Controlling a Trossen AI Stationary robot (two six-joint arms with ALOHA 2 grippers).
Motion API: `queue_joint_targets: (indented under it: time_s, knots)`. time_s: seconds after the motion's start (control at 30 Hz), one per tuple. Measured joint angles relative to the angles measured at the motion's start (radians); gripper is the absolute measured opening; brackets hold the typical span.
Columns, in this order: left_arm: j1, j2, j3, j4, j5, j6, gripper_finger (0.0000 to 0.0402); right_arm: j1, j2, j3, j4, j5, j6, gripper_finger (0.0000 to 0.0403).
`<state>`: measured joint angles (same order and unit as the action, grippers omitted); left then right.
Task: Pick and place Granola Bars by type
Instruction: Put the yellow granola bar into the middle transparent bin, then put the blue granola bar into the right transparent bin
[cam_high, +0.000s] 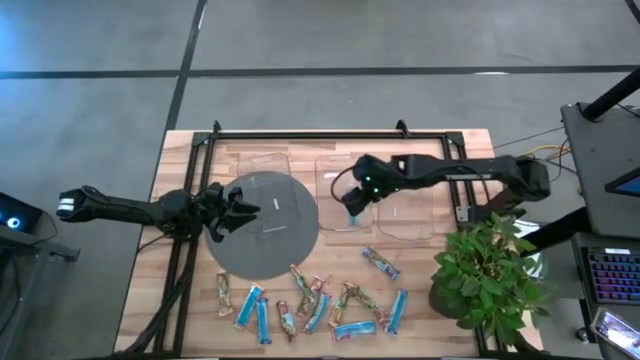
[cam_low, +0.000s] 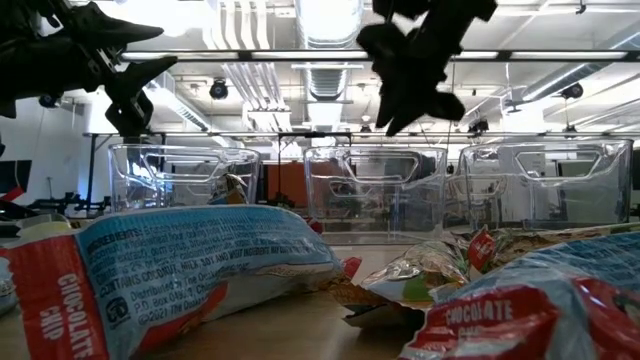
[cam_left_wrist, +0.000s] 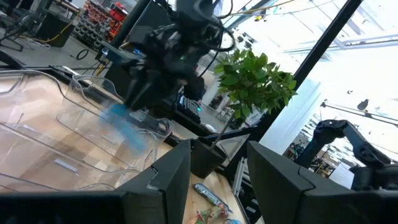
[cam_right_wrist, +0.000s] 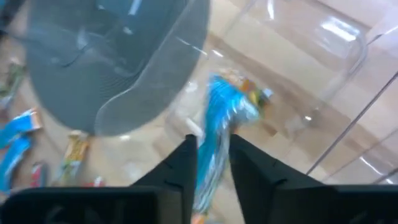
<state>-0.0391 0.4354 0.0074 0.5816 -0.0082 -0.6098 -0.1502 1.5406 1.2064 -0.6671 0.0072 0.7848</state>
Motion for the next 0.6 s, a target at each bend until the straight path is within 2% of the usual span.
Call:
queue_joint_targets:
  time_s: [0.17, 0.3, 0.43, 0.6]
  knots:
    - [0.000, 0.000, 0.000, 0.000, 0.000, 0.000, 0.0142, 0.014, 0.025, 0.026, 0.003, 0.018, -0.027, 0.0171]
    - [0.000, 0.000, 0.000, 0.000, 0.000, 0.000, 0.0142, 0.094, -0.009, 0.062, -0.083, 0.015, -0.164, 0.0214]
    - [0.000, 0.000, 0.000, 0.000, 0.000, 0.000, 0.0142, 0.233, -0.052, 0.095, -0.258, 0.017, -0.282, 0.0230]
    - [-0.001, 0.000, 0.000, 0.000, 0.000, 0.000, 0.0142, 0.394, -0.053, 0.103, -0.410, -0.023, -0.222, 0.0232]
